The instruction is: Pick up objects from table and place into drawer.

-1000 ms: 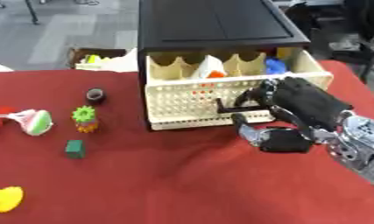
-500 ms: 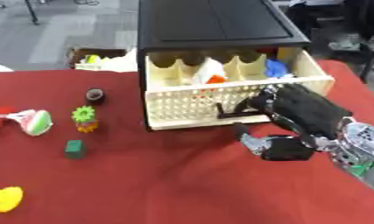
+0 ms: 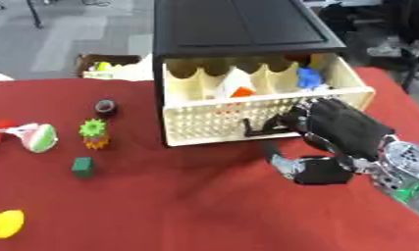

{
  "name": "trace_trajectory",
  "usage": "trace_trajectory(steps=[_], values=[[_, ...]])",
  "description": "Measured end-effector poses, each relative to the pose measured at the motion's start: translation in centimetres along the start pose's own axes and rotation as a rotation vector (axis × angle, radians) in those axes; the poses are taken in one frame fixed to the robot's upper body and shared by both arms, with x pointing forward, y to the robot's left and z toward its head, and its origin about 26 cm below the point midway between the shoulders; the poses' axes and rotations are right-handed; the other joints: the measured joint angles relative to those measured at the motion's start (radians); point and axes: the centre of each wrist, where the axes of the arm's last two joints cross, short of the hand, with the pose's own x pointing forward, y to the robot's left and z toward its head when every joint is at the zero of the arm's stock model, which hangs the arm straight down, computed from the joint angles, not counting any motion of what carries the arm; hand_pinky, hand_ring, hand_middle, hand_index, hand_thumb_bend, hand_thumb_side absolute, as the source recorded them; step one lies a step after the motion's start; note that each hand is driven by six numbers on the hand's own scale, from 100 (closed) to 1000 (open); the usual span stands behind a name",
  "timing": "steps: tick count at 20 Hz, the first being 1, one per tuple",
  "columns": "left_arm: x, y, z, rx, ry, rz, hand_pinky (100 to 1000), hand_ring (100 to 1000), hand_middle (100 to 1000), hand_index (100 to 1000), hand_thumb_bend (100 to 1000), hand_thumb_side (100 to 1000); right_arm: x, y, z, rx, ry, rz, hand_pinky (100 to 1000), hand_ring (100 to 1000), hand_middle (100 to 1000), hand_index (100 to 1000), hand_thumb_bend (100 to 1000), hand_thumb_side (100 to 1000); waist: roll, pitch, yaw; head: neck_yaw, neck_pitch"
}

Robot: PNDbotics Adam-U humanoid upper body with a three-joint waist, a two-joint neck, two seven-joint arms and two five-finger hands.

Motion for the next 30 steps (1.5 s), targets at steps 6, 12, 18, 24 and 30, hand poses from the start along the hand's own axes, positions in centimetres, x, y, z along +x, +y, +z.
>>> trace_trajectory(steps=[6, 12, 18, 24, 30], values=[[0.0, 0.0, 0.0, -0.002, -0.001, 0.0, 657, 545, 684, 744, 100, 808, 0.1, 0.4, 0.4, -0.001, -0.014, 0.004, 100, 100, 100, 707, 100, 1000, 0.001, 0.0, 0.0, 0.001, -0.007], [0.0, 0.0, 0.0, -0.002, -0.002, 0.001, 658, 546, 684, 744, 100, 807, 0.3, 1.0, 0.8, -0.007, -0.026, 0.002, 100, 100, 100, 707, 100, 1000, 0.003, 0.0, 0.0, 0.005, -0.007], [0.0, 0.0, 0.0, -0.003, -0.005, 0.001, 658, 546, 684, 744, 100, 807, 0.5, 1.1, 0.8, -0.025, -0.027, 0.005, 100, 100, 100, 709, 100, 1000, 0.005, -0.001, 0.0, 0.007, -0.007], [0.0, 0.0, 0.0, -0.007, -0.007, 0.002, 658, 547, 684, 744, 100, 804, 0.1, -0.2, -0.2, -0.086, -0.008, 0.027, 100, 100, 100, 713, 100, 1000, 0.007, -0.001, 0.003, 0.007, -0.008], [0.0, 0.0, 0.0, -0.012, -0.01, 0.003, 658, 547, 684, 744, 100, 803, -0.3, -1.0, -0.5, -0.121, 0.01, 0.041, 100, 100, 100, 714, 100, 1000, 0.006, -0.002, 0.003, 0.006, -0.011]])
